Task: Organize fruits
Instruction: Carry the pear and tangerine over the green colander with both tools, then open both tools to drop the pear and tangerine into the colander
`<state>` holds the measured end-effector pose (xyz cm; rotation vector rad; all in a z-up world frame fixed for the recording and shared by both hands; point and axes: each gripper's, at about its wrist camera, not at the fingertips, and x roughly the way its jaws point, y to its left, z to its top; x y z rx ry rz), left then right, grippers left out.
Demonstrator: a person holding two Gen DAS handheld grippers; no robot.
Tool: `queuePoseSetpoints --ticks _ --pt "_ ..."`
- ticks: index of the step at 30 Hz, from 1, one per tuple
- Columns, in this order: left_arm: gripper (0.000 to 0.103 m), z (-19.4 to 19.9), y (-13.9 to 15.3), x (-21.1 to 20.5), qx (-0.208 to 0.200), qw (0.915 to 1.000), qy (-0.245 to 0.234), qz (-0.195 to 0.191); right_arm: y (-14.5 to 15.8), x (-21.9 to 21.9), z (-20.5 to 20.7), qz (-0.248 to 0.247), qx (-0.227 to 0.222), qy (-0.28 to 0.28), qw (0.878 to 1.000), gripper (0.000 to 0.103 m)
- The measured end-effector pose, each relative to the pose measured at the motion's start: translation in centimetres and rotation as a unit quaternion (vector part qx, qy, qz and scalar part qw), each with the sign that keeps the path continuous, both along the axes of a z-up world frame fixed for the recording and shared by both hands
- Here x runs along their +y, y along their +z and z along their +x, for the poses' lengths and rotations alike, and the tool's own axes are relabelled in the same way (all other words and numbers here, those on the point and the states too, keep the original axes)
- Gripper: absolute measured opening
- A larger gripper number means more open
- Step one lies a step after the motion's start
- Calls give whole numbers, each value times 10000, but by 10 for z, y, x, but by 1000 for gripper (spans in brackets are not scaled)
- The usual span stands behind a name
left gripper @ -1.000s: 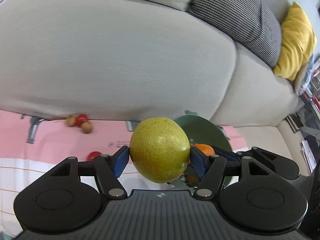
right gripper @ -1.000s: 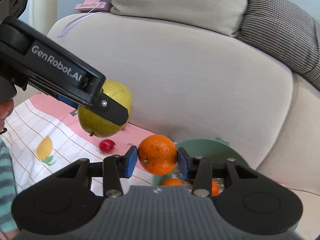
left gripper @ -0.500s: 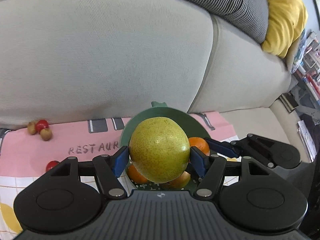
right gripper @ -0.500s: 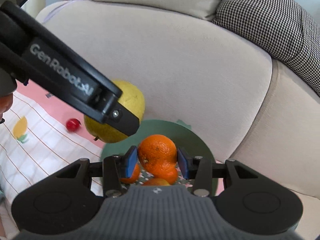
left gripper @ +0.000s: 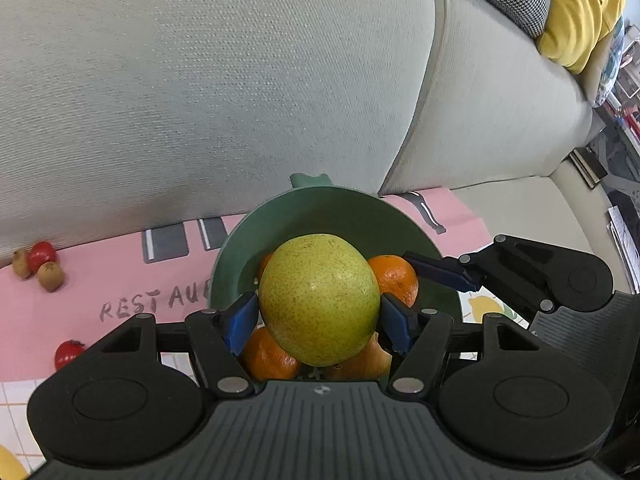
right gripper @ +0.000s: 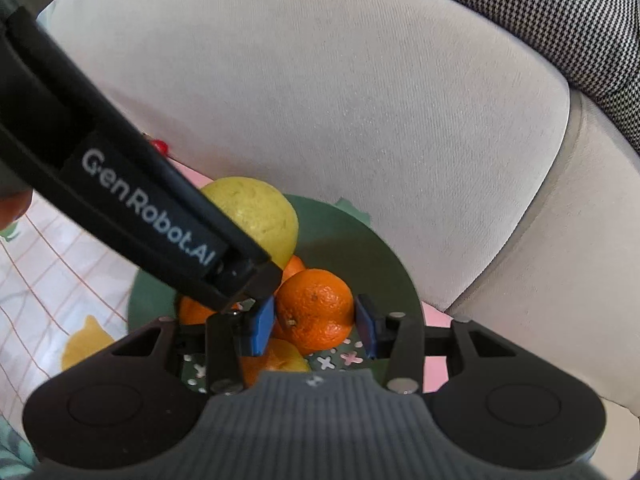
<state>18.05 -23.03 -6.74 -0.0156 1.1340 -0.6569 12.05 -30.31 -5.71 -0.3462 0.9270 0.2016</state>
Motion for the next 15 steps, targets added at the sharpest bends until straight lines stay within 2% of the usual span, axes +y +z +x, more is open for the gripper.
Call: queuePoseSetpoints --ticks 15 --pt "76 20 -28 -20 237 9985 -111 479 -33 -5 13 -178 203 147 9995 41"
